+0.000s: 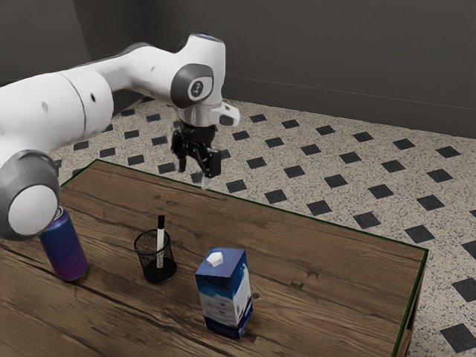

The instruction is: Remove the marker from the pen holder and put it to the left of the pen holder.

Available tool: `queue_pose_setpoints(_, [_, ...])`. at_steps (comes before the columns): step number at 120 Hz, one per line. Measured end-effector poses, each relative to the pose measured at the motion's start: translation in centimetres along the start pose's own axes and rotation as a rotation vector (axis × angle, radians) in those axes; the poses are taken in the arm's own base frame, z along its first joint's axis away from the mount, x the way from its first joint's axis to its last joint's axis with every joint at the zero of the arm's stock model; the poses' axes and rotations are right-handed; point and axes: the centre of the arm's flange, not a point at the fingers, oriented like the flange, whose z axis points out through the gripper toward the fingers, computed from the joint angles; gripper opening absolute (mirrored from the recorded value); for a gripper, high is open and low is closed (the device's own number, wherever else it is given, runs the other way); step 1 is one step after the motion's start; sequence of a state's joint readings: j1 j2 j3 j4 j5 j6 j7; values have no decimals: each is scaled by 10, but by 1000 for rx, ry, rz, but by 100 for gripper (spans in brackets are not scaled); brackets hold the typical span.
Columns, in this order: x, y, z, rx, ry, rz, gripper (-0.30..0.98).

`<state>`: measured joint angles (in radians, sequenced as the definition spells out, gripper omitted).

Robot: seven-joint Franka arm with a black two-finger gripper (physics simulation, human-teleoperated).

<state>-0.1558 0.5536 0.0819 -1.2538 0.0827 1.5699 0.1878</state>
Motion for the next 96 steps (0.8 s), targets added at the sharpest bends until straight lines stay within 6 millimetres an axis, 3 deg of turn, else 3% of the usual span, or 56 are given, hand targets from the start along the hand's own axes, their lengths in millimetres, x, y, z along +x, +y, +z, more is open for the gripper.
queue_pose_setpoints(8, [8, -4, 25, -2, -31, 2, 68])
queue_pose_setpoints(14, [8, -13, 31, -4, -36, -7, 68])
queue_pose_setpoints(24, [0, -27, 26, -4, -35, -32, 68])
queue_pose_setpoints(34, [-25, -48, 7, -18, -81, -143, 68])
queue_pose_setpoints(49, [-59, -100, -6, -52, -159, -376, 69])
queue_pose_setpoints(52, [-63, -100, -8, -48, -181, -407, 69])
queue_pose_setpoints(61, [-60, -67, -19, 25, -224, -433, 69])
queue_pose_setpoints(66, [-61, -67, -16, 41, -242, -494, 69])
queue_pose_setpoints(76, [-71, -103, 12, 2, -313, -657, 69])
queue_pose_setpoints(80, [-76, -115, 33, -17, -353, -718, 69])
queue_pose_setpoints(87, [-82, -126, 70, -51, -408, -810, 69])
queue_pose_setpoints(96, [-79, -126, 94, -78, -411, -891, 69])
